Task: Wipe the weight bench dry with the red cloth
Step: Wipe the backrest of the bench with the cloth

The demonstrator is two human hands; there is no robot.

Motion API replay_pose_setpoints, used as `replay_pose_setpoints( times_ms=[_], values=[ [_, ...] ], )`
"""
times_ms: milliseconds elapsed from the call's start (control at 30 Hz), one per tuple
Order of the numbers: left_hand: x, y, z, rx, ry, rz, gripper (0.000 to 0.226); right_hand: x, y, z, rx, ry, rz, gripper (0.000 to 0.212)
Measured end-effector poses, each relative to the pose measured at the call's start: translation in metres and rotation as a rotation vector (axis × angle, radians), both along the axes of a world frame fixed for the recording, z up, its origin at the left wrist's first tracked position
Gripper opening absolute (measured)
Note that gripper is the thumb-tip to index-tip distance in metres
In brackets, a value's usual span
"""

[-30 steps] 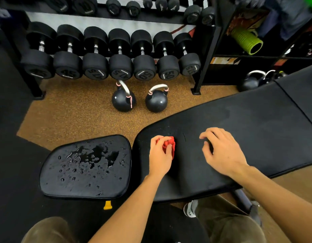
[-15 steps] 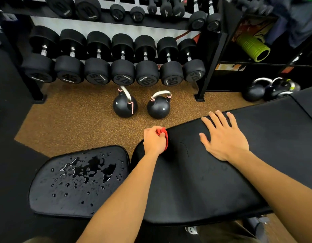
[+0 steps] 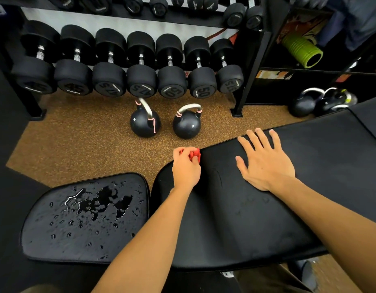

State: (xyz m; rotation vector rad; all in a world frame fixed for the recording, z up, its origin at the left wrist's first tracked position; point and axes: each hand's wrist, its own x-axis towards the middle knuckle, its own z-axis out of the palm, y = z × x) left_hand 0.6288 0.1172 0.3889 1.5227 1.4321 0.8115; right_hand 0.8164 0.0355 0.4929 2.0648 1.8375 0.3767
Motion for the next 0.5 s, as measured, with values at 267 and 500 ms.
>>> replay_pose_setpoints(
  times_ms=[267,500],
  values=[
    [-0.001,-0.034,0.000,0.122,-0.047,-0.135,0.025,-0.001,0.001,-0.002,0.002,-0.016,0.004,0.070],
    [-0.002,-0.026,0.002,0.004,-0.059,0.025,0.023,-0.001,0.000,-0.001,-0.001,-0.012,0.011,0.070]
  ],
)
